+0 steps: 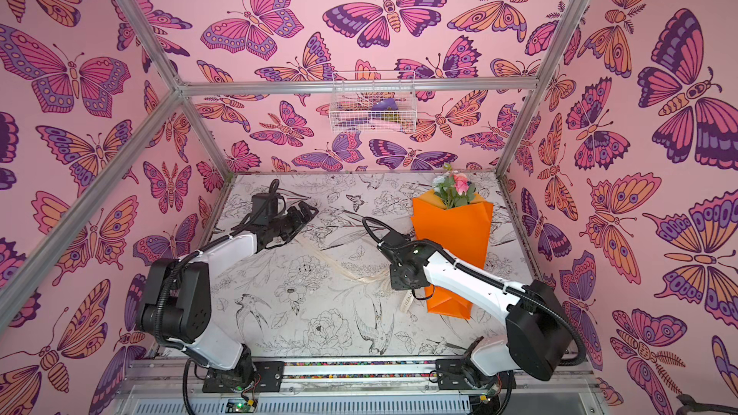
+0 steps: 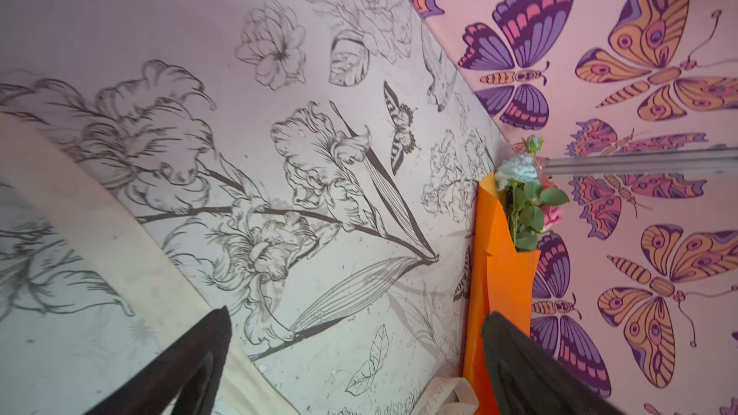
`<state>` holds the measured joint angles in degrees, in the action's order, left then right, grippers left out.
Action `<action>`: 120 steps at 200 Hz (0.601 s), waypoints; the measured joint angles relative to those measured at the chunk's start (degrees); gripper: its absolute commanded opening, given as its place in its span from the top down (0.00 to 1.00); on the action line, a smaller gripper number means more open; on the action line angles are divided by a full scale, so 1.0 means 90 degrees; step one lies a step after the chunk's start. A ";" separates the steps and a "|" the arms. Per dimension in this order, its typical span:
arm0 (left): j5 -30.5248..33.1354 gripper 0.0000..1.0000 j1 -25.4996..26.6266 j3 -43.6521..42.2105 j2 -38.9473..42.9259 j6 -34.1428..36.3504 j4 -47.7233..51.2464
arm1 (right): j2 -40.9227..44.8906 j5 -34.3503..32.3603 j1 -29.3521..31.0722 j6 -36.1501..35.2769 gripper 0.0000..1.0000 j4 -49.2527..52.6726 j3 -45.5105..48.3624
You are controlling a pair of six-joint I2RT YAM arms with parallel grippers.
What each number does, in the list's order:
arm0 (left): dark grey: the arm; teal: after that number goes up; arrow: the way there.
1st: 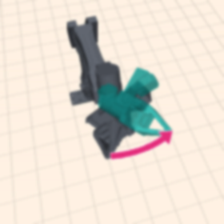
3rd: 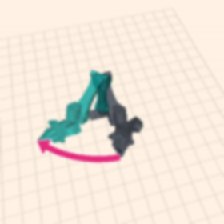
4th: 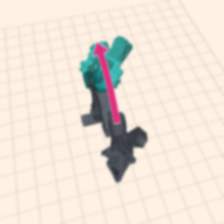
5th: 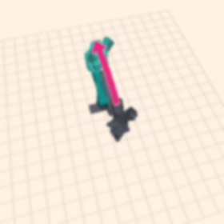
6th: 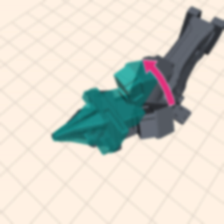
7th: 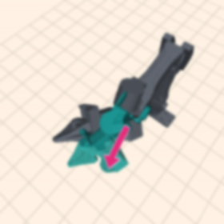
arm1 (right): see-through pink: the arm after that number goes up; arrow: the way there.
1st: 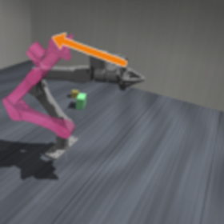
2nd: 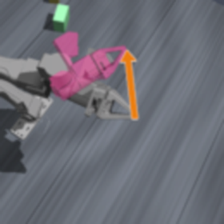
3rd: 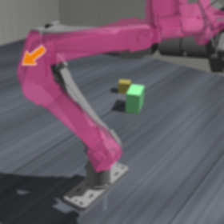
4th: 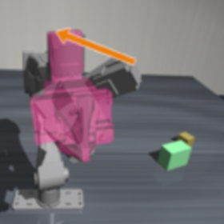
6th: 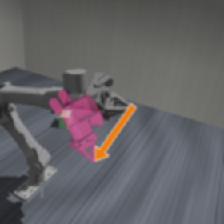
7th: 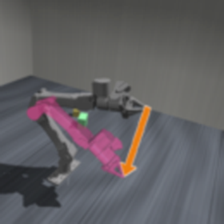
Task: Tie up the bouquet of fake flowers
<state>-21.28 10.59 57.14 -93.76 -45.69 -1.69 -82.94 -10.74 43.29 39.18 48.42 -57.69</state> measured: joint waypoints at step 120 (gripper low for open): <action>-0.0277 0.07 0.2086 0.1775 -0.1591 0.0197 -0.0058 | 0.1464 0.0228 -0.2302 -0.0359 0.04 0.0051 -0.0022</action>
<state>-23.77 29.36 73.12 -108.07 -43.92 -2.22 -69.76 -8.69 22.57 35.94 48.88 -57.89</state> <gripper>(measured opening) 0.928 0.782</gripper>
